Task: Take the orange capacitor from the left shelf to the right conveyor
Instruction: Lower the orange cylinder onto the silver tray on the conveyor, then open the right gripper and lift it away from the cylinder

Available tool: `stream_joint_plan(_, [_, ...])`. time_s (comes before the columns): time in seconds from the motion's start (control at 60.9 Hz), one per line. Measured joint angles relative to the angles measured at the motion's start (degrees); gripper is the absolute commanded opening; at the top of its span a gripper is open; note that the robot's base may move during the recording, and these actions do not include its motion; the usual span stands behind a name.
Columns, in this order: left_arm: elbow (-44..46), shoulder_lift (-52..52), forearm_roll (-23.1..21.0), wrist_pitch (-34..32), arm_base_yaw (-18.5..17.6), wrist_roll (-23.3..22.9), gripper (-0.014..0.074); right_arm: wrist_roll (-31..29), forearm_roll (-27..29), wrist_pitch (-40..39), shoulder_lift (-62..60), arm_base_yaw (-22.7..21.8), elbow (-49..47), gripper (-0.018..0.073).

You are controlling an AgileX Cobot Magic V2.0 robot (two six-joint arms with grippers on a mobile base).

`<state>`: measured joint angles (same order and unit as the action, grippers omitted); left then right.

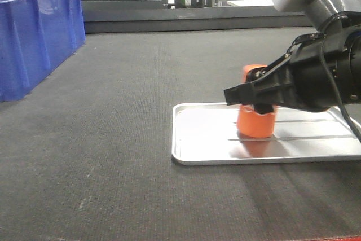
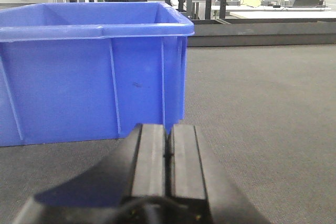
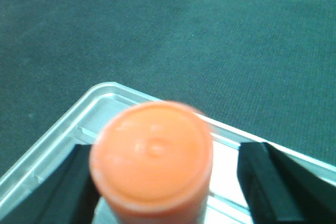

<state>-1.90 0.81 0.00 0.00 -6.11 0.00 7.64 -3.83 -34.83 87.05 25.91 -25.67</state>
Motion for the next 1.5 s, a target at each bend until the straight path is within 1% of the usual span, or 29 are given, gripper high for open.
stream_joint_plan(0.279, [0.0,0.0,0.0,0.0,0.0,0.0,-0.0105,0.0,0.0,-0.26,-1.48,0.0,0.0,0.0638])
stream_joint_plan(0.444, [0.0,0.0,0.0,0.0,0.0,0.0,-0.0105,0.0,0.0,-0.74,-7.63,-0.05,-0.9,0.0638])
stream_joint_plan(0.526, [0.0,0.0,0.0,0.0,0.0,0.0,-0.0105,0.0,0.0,0.64,-11.99,-0.05,-2.63,0.0622])
stream_joint_plan(0.575, [0.0,0.0,0.0,0.0,0.0,0.0,-0.0105,0.0,0.0,2.31,-14.39,-0.05,-3.79,0.0552])
stream_joint_plan(0.608, [0.0,0.0,0.0,0.0,0.0,0.0,-0.0105,0.28,0.0,3.67,-16.12,-0.05,-4.25,0.0451])
stream_joint_plan(0.624, [0.0,0.0,0.0,0.0,0.0,0.0,-0.0105,0.42,0.0,4.82,-16.82,-0.05,-4.54,0.0372])
stream_joint_plan(0.657, [0.0,0.0,0.0,0.0,0.0,0.0,-0.0105,0.67,0.0,6.88,-18.66,-0.05,-4.8,0.0253])
stream_joint_plan(0.674, [0.0,0.0,0.0,0.0,0.0,0.0,-0.0105,0.88,0.0,7.79,-19.81,-0.05,-4.77,0.0161])
stream_joint_plan(0.706, [0.0,0.0,0.0,0.0,0.0,0.0,-0.0105,1.05,0.0,10.44,-21.74,-0.05,-4.93,0.0023])
stream_joint_plan(0.772, [0.0,0.0,0.0,0.0,0.0,0.0,-0.0105,1.23,0.0,15.9,-25.74,-0.05,-4.92,0.011])
stream_joint_plan(0.838, [0.0,0.0,0.0,0.0,0.0,0.0,-0.0105,1.26,0.0,19.89,-29.2,-0.05,-4.92,0.0157])
stream_joint_plan(0.936, [0.0,0.0,0.0,0.0,0.0,0.0,-0.0105,1.26,0.0,22.49,-32.32,-0.05,-4.92,0.0153])
stream_joint_plan(1.183, [0.0,0.0,0.0,0.0,0.0,0.0,-0.0105,1.28,0.0,23.25,-33.29,-0.05,-4.92,0.0153])
stream_joint_plan(1.216, [0.0,0.0,0.0,0.0,0.0,0.0,-0.0105,1.28,0.0,23.25,-33.29,-0.05,-4.92,0.0147])
stream_joint_plan(1.265, [0.0,0.0,0.0,-0.32,0.0,0.0,-0.0105,1.28,0.0,23.39,-33.82,-0.35,-4.92,0.0109])
stream_joint_plan(1.314, [0.0,0.0,0.0,0.0,0.0,0.0,-0.0105,1.28,0.0,24.2,-35.3,-1.75,-4.92,0.0043])
stream_joint_plan(1.396, [0.0,0.0,0.0,-0.32,0.0,0.0,-0.0105,1.28,0.0,26.59,-40.13,-5.54,-4.92,0.0056])
stream_joint_plan(1.495, [0.0,0.0,0.0,0.0,0.0,0.0,-0.0105,1.28,0.0,33.56,-47.55,-11.81,-4.92,0.0055])
